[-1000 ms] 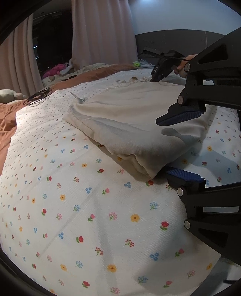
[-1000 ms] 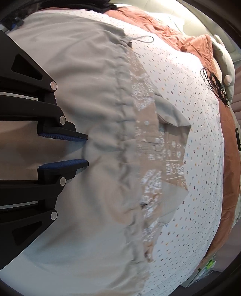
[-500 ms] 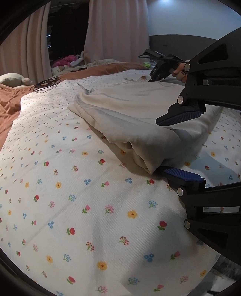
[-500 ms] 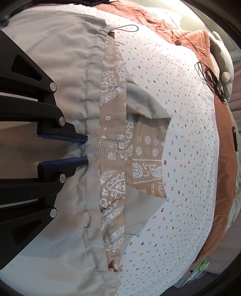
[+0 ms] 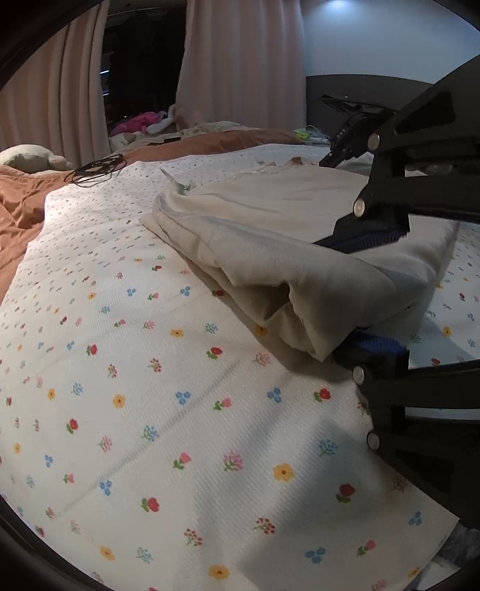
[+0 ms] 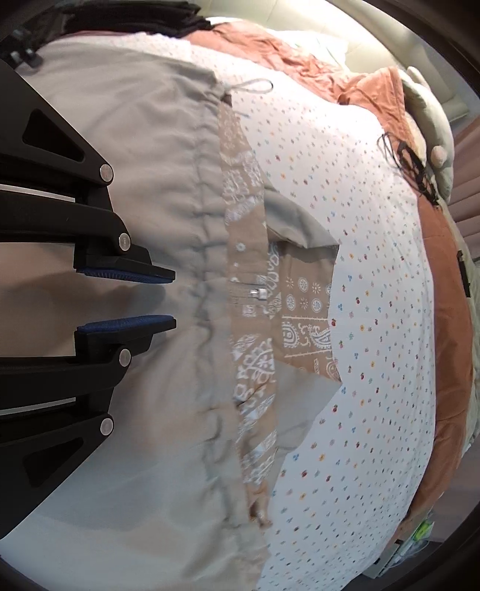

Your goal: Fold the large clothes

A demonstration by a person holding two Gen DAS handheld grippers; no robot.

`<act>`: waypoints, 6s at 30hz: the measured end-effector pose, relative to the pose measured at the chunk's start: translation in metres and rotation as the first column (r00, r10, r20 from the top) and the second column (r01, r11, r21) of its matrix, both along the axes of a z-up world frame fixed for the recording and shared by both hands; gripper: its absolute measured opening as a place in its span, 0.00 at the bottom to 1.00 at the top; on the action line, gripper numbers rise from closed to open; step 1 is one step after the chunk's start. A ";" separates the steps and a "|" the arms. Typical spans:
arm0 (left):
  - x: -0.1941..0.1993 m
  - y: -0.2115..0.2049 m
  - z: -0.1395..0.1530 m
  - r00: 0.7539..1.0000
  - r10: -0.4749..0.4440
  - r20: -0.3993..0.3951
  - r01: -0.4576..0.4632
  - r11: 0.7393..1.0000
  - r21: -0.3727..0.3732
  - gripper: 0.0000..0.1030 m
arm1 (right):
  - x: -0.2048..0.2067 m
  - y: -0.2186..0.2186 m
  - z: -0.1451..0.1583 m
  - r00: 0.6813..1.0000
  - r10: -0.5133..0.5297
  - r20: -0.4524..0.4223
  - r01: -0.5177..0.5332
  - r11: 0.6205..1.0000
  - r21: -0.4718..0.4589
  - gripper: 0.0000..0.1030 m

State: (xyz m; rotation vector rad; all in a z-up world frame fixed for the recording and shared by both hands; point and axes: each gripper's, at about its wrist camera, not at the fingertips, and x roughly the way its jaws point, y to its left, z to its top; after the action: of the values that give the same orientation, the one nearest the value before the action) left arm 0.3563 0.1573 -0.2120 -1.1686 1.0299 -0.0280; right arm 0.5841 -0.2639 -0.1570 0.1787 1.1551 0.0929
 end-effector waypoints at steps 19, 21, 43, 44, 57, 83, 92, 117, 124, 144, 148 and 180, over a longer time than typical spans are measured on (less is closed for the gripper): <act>0.009 -0.027 0.078 0.979 -0.094 0.183 0.076 0.992 0.101 0.09 | -0.181 -0.004 0.032 1.000 0.013 0.026 -0.017 0.989 0.144 0.31; 0.012 -0.032 0.087 0.974 -0.106 0.199 0.085 0.990 0.111 0.08 | -0.195 -0.003 0.031 0.999 0.019 0.026 -0.022 0.990 0.142 0.32; 0.045 -0.125 0.203 0.887 -0.274 0.372 0.204 0.955 0.217 0.07 | -0.241 -0.016 -0.011 0.999 0.041 -0.007 -0.039 0.970 0.241 0.31; 0.047 -0.131 0.210 0.880 -0.286 0.380 0.212 0.951 0.224 0.07 | -0.244 -0.022 -0.008 0.999 0.047 -0.004 -0.044 0.962 0.271 0.31; 0.061 -0.232 0.259 0.802 -0.443 0.400 0.331 0.888 0.320 0.07 | -0.289 -0.142 0.062 0.976 -0.145 0.162 0.079 0.929 0.360 0.31; 0.070 -0.516 0.154 0.570 -0.811 0.135 0.724 0.573 0.385 0.07 | -0.403 -0.343 0.041 0.841 -0.528 0.119 0.442 0.796 0.413 0.32; 0.055 -0.561 0.136 0.425 -0.903 0.066 0.818 0.415 0.398 0.35 | -0.407 -0.353 0.030 0.837 -0.539 0.092 0.453 0.778 0.436 0.33; 0.088 -0.316 0.118 0.778 -0.628 -0.022 0.561 0.679 0.474 0.71 | -0.294 -0.301 0.003 0.910 -0.410 0.058 0.325 0.793 0.515 0.56; 0.080 -0.301 0.086 0.779 -0.623 -0.076 0.589 0.684 0.430 0.54 | -0.287 -0.313 0.013 0.905 -0.409 0.118 0.302 0.813 0.498 0.17; 0.089 -0.334 0.063 0.732 -0.676 -0.084 0.652 0.659 0.375 0.44 | -0.320 -0.347 0.000 0.885 -0.458 0.081 0.366 0.794 0.485 0.38; 0.097 -0.331 0.063 0.740 -0.668 -0.081 0.643 0.667 0.377 0.46 | -0.320 -0.365 0.014 0.883 -0.455 0.116 0.361 0.816 0.451 0.73; 0.202 -0.341 0.047 0.801 -0.596 -0.053 0.561 0.717 0.412 0.46 | -0.094 -0.348 -0.035 0.997 0.048 -0.058 -0.003 0.799 0.602 0.72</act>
State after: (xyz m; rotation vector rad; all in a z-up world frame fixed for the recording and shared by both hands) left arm 0.5579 -0.1837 -0.1650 -0.4177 1.2245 -0.3438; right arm 0.4898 -0.6114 -0.1923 0.7411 1.1678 0.4873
